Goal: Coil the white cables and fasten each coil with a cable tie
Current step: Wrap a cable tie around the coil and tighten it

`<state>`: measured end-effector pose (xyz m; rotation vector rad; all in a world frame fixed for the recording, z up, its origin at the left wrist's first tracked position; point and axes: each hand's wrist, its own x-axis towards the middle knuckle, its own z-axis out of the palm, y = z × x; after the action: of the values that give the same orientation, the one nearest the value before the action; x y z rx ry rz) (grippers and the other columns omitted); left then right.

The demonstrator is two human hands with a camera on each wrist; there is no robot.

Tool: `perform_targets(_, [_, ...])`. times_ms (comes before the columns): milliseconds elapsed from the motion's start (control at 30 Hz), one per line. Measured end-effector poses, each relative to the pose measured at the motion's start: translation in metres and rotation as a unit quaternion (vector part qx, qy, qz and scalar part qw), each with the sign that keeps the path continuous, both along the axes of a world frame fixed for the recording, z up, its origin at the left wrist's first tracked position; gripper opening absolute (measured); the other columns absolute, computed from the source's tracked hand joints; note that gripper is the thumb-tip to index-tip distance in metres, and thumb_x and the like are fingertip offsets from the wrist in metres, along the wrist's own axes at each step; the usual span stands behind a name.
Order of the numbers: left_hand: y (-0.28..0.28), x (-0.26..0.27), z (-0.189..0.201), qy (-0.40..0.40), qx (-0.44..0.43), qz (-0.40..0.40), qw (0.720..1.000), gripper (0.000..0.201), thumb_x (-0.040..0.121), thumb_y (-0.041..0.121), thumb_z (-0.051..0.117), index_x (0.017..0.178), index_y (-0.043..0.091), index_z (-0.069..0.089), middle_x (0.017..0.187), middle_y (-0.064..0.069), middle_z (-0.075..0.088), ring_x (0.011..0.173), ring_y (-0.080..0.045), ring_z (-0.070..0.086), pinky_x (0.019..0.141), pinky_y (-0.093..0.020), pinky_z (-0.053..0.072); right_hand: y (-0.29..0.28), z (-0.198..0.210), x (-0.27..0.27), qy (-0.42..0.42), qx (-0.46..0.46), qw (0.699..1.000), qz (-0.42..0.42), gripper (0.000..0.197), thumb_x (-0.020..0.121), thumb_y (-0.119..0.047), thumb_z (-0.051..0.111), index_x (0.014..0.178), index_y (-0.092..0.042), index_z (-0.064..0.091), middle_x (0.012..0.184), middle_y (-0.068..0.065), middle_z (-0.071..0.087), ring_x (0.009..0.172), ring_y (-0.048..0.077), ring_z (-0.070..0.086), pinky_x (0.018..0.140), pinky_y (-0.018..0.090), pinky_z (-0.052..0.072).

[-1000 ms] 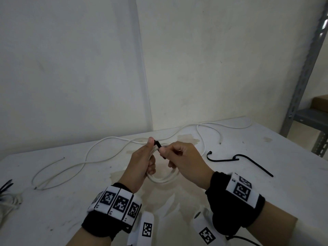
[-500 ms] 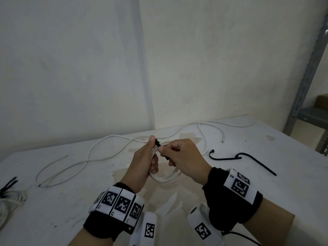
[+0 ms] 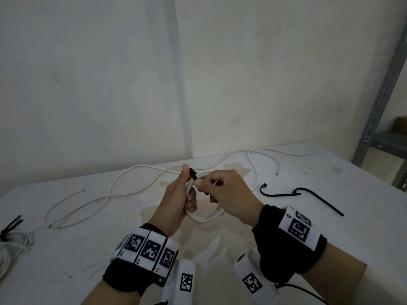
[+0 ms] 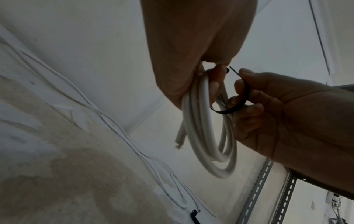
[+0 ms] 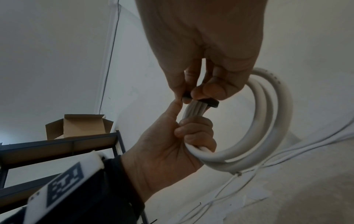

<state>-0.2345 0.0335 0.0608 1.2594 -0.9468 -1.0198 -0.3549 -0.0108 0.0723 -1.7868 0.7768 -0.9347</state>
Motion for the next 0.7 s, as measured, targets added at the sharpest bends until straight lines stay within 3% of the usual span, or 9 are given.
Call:
perform_targets(167, [0.001, 0.001, -0.001, -0.008, 0.004, 0.005, 1.0, 0.048, 0.093, 0.053, 0.03, 0.075, 0.014, 0.053, 0.05, 0.005, 0.027, 0.043, -0.009, 0.024, 0.046, -0.022, 0.028, 0.0, 0.0, 0.003, 0.005, -0.008, 1.0, -0.005, 0.029, 0.085, -0.022, 0.064, 0.057, -0.014, 0.06, 0.049, -0.008, 0.05, 0.038, 0.002, 0.043, 0.045, 0.009, 0.033])
perform_targets(300, [0.001, 0.003, -0.003, -0.017, 0.01, 0.016, 1.0, 0.044, 0.095, 0.048, 0.033, 0.074, 0.014, 0.052, 0.048, 0.005, 0.027, 0.042, -0.009, 0.025, 0.046, -0.022, 0.028, 0.001, 0.0, 0.006, 0.003, 0.003, 1.0, -0.004, 0.026, 0.085, -0.019, 0.063, 0.064, -0.004, 0.063, 0.052, -0.003, 0.051, 0.037, 0.002, 0.041, 0.044, 0.009, 0.032])
perform_targets(567, [0.002, 0.008, -0.005, 0.007, 0.002, 0.018, 1.0, 0.046, 0.094, 0.051, 0.031, 0.077, 0.015, 0.054, 0.049, 0.005, 0.025, 0.042, -0.008, 0.023, 0.046, -0.021, 0.028, 0.001, 0.002, 0.011, 0.007, 0.012, 1.0, -0.001, 0.028, 0.085, -0.019, 0.064, 0.059, -0.011, 0.058, 0.036, -0.013, 0.046, 0.036, 0.001, 0.039, 0.042, 0.009, 0.031])
perform_targets(667, [0.003, 0.008, -0.003, 0.011, 0.003, 0.021, 1.0, 0.048, 0.094, 0.052, 0.03, 0.075, 0.016, 0.055, 0.049, 0.005, 0.025, 0.043, -0.009, 0.022, 0.047, -0.023, 0.026, 0.002, 0.002, 0.012, -0.006, 0.011, 1.0, -0.003, 0.027, 0.084, -0.018, 0.064, 0.062, -0.002, 0.061, 0.045, -0.01, 0.049, 0.037, 0.002, 0.04, 0.043, 0.009, 0.032])
perform_targets(700, [0.003, 0.008, -0.003, 0.009, 0.004, 0.021, 1.0, 0.048, 0.094, 0.052, 0.03, 0.076, 0.016, 0.055, 0.049, 0.005, 0.024, 0.043, -0.009, 0.022, 0.047, -0.023, 0.026, 0.002, 0.002, 0.013, -0.013, 0.01, 1.0, -0.002, 0.027, 0.084, -0.017, 0.064, 0.066, 0.003, 0.062, 0.052, -0.003, 0.051, 0.038, 0.002, 0.04, 0.043, 0.009, 0.032])
